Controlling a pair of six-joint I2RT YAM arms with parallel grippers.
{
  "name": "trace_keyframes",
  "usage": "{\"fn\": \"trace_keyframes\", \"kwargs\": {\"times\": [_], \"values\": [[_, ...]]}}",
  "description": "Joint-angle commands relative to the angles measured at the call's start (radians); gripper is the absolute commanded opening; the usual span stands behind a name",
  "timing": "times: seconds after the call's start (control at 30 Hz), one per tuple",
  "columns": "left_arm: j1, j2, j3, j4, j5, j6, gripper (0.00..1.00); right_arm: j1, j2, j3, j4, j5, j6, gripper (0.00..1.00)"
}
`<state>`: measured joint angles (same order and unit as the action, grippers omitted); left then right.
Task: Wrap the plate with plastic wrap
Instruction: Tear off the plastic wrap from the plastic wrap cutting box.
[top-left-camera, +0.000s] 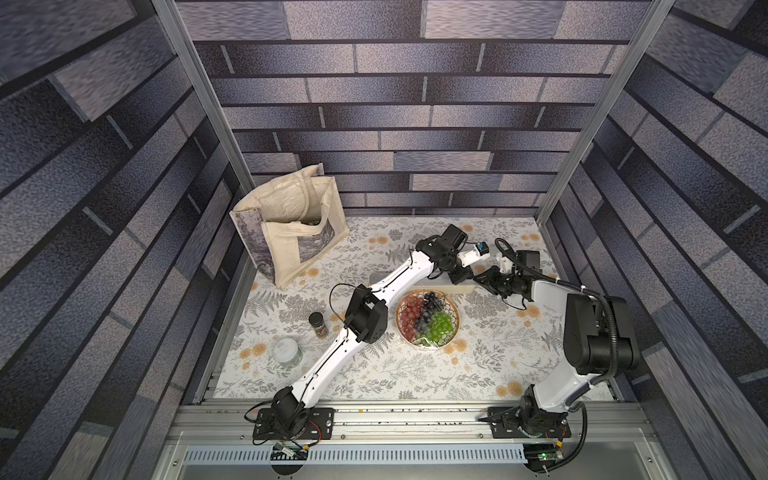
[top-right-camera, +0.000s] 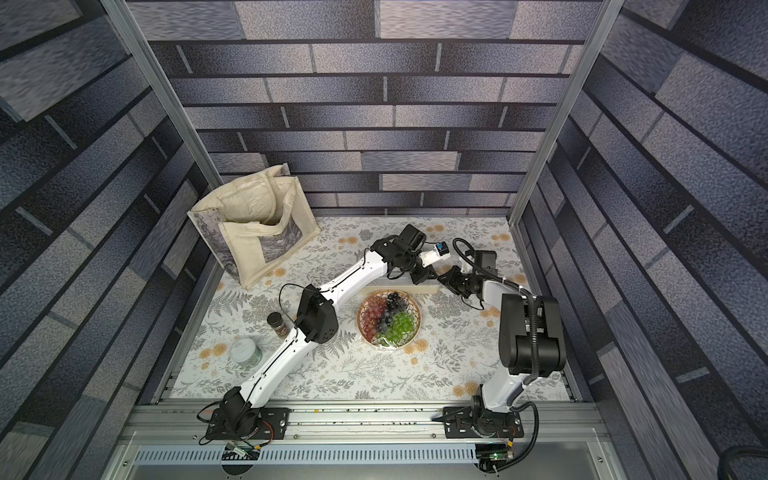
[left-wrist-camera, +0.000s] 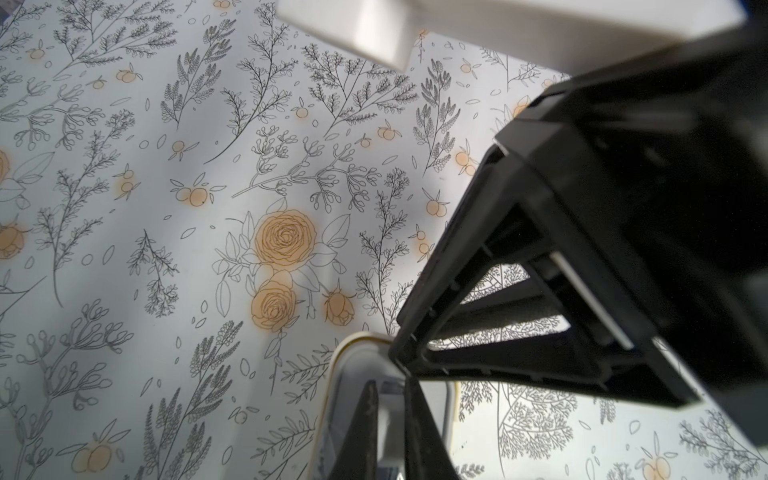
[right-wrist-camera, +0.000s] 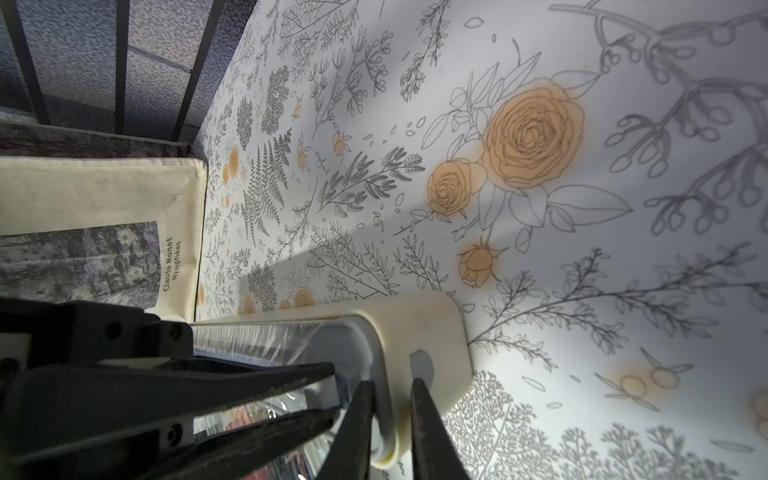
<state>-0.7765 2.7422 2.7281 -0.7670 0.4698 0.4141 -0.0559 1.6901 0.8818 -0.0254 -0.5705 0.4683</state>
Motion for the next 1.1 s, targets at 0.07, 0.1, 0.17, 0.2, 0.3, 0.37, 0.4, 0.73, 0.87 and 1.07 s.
{"fn": "trace_keyframes", "kwargs": {"times": [0.07,0.1,0.17,0.2,0.3,0.37,0.4,0.73,0.87,1.07], "values": [[0.014,-0.065,-0.052,-0.129,-0.017,0.031,0.14,0.001,0.011,-0.003,-0.121,0.066,-0.033,0.19],[0.014,-0.067,-0.054,-0.129,-0.018,0.032,0.14,0.001,0.011,-0.003,-0.123,0.067,-0.035,0.18],[0.014,-0.072,-0.056,-0.129,-0.021,0.037,0.14,0.001,0.013,-0.002,-0.126,0.066,-0.035,0.18],[0.013,-0.073,-0.056,-0.129,-0.025,0.041,0.14,0.001,0.014,-0.003,-0.128,0.066,-0.037,0.18],[0.017,-0.078,-0.056,-0.136,-0.034,0.05,0.14,0.001,0.016,-0.003,-0.13,0.066,-0.038,0.18],[0.019,-0.083,-0.059,-0.145,-0.036,0.056,0.14,0.001,0.017,-0.003,-0.131,0.066,-0.039,0.18],[0.02,-0.088,-0.063,-0.147,-0.035,0.058,0.14,0.001,0.017,-0.001,-0.134,0.067,-0.04,0.18],[0.029,-0.142,-0.144,-0.138,-0.045,0.083,0.14,0.002,0.019,0.006,-0.145,0.069,-0.046,0.18],[0.031,-0.163,-0.172,-0.132,-0.048,0.09,0.14,0.001,0.02,0.01,-0.149,0.073,-0.047,0.18],[0.042,-0.189,-0.205,-0.12,-0.055,0.094,0.15,0.001,0.023,0.019,-0.166,0.078,-0.054,0.18]]}}
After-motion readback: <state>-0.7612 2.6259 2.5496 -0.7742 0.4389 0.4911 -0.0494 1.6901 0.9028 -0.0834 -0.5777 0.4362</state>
